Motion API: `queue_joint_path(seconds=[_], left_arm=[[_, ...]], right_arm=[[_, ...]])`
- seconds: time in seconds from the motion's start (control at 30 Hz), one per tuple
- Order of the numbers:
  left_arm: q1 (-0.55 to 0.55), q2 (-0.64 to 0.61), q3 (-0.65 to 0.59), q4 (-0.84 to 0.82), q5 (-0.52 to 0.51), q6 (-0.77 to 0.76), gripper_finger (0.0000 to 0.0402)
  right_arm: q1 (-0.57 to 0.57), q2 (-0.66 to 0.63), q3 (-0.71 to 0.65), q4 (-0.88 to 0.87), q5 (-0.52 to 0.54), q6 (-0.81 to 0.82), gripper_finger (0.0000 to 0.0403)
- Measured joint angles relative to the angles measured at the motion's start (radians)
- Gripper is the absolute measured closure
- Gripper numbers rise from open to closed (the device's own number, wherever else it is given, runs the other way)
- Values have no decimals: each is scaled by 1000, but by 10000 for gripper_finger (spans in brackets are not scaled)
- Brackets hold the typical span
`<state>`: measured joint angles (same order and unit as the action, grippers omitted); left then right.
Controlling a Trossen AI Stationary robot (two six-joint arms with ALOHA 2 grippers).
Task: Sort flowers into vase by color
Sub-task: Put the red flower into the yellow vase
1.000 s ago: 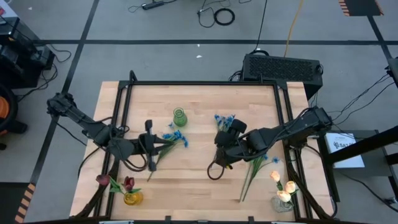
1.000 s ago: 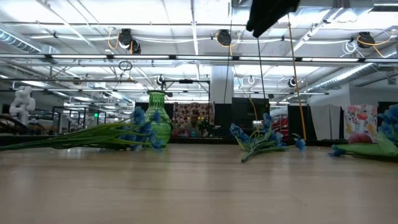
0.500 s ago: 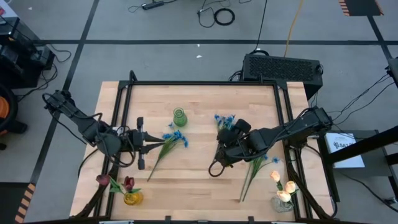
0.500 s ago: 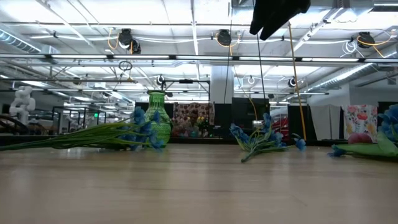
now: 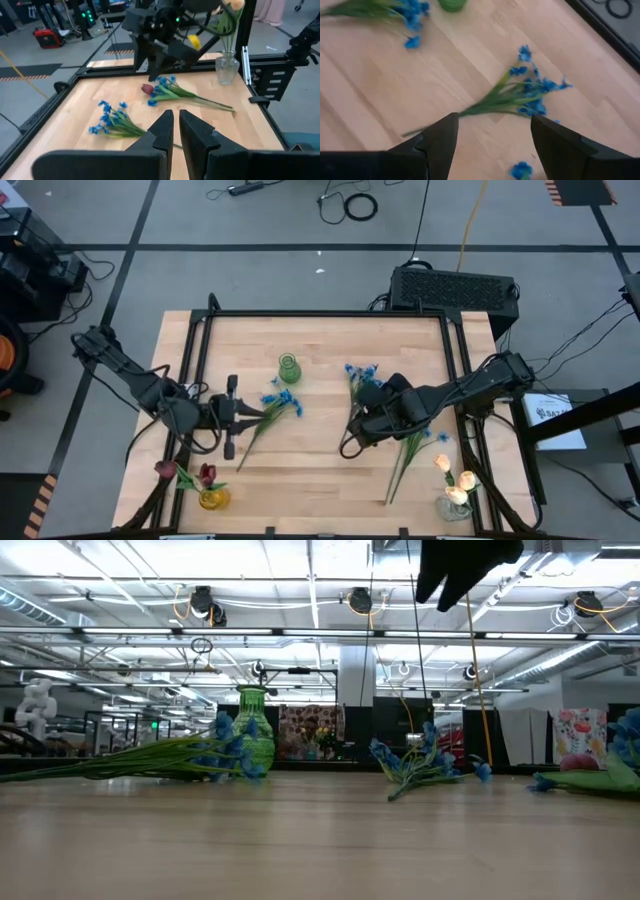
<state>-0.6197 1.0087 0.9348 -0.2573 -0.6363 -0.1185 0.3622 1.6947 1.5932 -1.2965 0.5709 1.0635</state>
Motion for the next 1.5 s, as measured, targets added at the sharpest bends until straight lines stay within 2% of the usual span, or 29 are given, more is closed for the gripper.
queue_joint_path(seconds=[0.1,0.27,0.47,0.83,1.07,1.23,1.5], left_arm=[[7,17,0,12,-1,25,362],[19,32,0,-3,-1,27,362],[18,37,0,-22,0,29,362],[18,37,0,-21,4,22,362],[18,37,0,-12,4,20,362],[18,37,0,-12,4,21,362],[18,37,0,-13,4,49,362]], right_arm=[[0,0,0,-63,-13,46,161],[5,0,-33,-171,-132,221,161],[29,1,-151,-164,-262,367,161],[17,1,-235,-154,-362,525,161],[10,38,-243,-139,-368,556,161],[8,130,-243,-115,-465,549,161],[31,192,-244,-93,-521,594,161]])
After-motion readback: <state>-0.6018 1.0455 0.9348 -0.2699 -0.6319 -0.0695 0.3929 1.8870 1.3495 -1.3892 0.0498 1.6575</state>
